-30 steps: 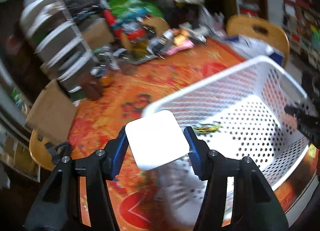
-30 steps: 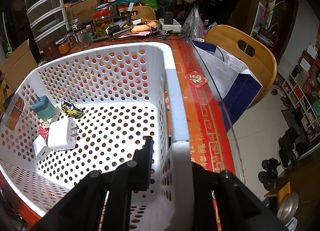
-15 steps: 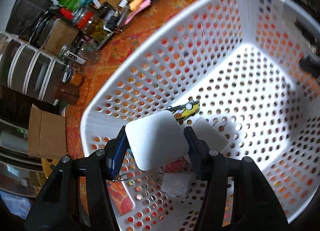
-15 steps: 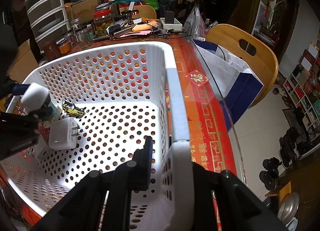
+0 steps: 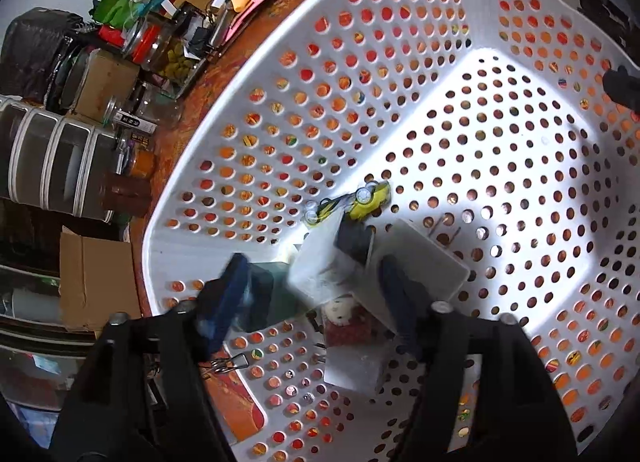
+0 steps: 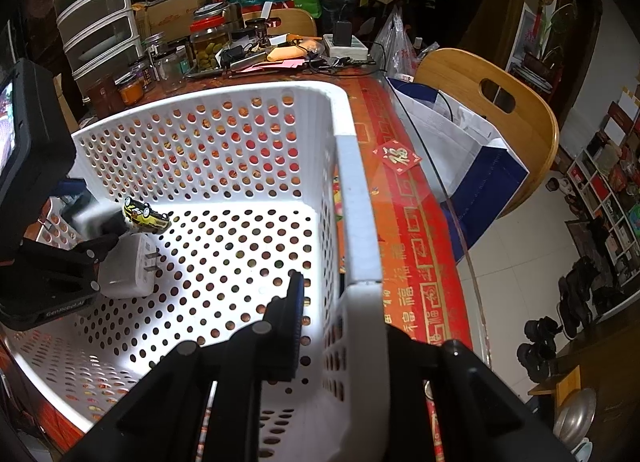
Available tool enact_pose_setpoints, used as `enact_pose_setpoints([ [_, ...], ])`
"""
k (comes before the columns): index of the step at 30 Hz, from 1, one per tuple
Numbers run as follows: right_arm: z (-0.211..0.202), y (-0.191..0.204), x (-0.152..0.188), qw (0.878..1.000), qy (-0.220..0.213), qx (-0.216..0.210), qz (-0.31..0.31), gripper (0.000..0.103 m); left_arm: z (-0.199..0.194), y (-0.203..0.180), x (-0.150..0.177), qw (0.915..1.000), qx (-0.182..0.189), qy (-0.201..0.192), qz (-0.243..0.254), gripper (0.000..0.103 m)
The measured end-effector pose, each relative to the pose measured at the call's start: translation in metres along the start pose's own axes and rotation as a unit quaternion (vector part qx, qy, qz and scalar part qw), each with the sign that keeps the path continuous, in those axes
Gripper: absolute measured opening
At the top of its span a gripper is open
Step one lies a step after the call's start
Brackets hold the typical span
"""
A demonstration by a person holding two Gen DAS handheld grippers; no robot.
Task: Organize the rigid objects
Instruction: 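Carry the white charger into the basket and open the left tool, then reach the left tool to the silver key on the table and grasp it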
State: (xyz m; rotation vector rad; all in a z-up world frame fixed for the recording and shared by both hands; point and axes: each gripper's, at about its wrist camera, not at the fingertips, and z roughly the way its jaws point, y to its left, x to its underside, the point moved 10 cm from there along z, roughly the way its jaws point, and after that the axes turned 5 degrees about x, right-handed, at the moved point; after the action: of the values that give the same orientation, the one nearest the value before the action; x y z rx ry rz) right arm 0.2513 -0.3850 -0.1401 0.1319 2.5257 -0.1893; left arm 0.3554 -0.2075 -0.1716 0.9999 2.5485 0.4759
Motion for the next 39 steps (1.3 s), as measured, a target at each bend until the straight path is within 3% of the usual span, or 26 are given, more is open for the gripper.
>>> enact_pose_setpoints([
  [2,0.000,0.000,0.000,1.000,0.002,0.000,0.000,0.015,-0.007,0.001,-0.002,0.9999,0.006,-0.013,-0.007,0.082],
  [5,0.000,0.000,0.000,1.000,0.003,0.000,0.000,0.015,-0.031,0.012,0.001,0.9981,0.014,-0.052,-0.030,0.083],
  [8,0.001,0.000,0.001,1.000,0.004,0.001,-0.001,0.015,-0.076,0.040,0.024,0.9892,0.049,-0.115,-0.076,0.083],
  [9,0.001,0.000,0.001,1.000,0.005,0.001,-0.001,0.015,-0.092,0.054,0.039,0.9848,0.052,-0.137,-0.094,0.085],
  [12,0.001,0.000,0.001,1.000,0.005,0.003,-0.002,0.015,-0.119,0.092,0.092,0.9734,0.035,-0.182,-0.135,0.103],
  [13,0.001,0.000,0.001,1.000,0.005,0.002,-0.002,0.015,-0.120,0.103,0.114,0.9709,0.030,-0.185,-0.149,0.103],
  [15,0.001,0.000,0.001,1.000,0.006,0.003,-0.003,0.015,-0.106,0.117,0.153,0.9691,0.024,-0.178,-0.169,0.103],
  [18,0.001,0.000,0.001,1.000,0.006,0.006,-0.005,0.015,-0.056,0.119,0.199,0.9725,0.027,-0.136,-0.187,0.103],
  [21,0.001,-0.001,0.000,1.000,0.005,0.006,0.000,0.015,-0.008,0.099,0.218,0.9727,0.057,-0.111,-0.196,0.103],
  [26,0.001,-0.002,0.001,1.000,0.009,0.010,-0.002,0.015,0.022,0.055,0.222,0.9759,0.088,-0.110,-0.166,0.098],
  [30,0.001,-0.003,0.001,1.000,0.010,0.015,-0.004,0.015,0.023,0.049,0.214,0.9734,0.100,-0.126,-0.163,0.098],
  [35,0.000,-0.003,0.000,1.000,0.007,0.012,-0.002,0.015,0.031,0.053,0.204,0.9648,0.127,-0.127,-0.192,0.093],
  [39,0.000,-0.003,0.000,1.000,0.005,0.009,-0.001,0.015,0.039,0.052,0.189,0.9581,0.154,-0.126,-0.206,0.080],
])
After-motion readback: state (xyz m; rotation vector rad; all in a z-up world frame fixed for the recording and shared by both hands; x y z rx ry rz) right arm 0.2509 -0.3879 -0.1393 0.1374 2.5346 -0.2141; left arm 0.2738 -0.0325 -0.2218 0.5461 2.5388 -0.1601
